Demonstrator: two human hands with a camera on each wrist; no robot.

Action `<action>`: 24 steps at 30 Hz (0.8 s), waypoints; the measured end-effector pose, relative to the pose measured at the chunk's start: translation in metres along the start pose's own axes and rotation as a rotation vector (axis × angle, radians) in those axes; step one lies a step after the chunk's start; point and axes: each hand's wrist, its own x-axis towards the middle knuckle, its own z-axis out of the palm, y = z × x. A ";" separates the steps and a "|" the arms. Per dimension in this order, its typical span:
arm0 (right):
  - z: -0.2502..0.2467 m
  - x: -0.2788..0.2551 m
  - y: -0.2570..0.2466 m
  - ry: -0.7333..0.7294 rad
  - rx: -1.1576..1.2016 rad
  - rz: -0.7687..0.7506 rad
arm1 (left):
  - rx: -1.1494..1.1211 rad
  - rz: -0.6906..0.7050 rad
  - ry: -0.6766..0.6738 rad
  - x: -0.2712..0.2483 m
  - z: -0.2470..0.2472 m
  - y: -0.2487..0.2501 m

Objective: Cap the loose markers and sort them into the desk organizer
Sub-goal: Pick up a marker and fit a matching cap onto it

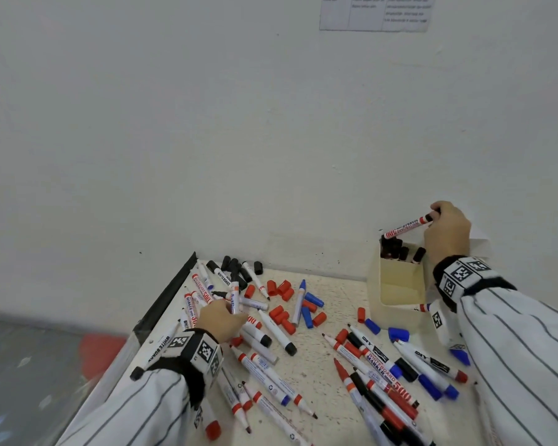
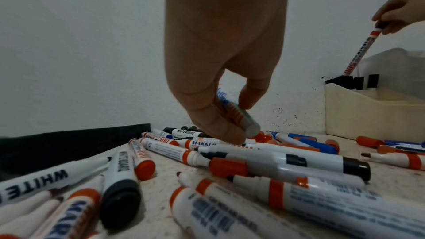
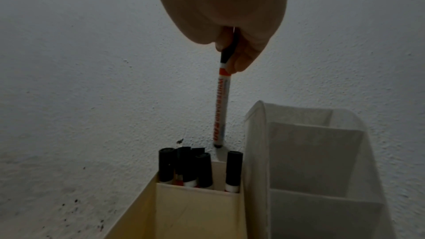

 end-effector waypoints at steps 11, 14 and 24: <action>0.010 -0.003 0.012 -0.228 -0.024 0.068 | -0.039 0.055 -0.028 0.008 0.017 0.014; 0.019 -0.005 0.019 -0.187 -0.025 0.045 | -0.103 0.044 -0.059 0.008 0.021 0.012; 0.042 -0.006 0.031 -0.472 -0.255 0.093 | -0.075 0.109 -0.074 0.006 0.026 0.013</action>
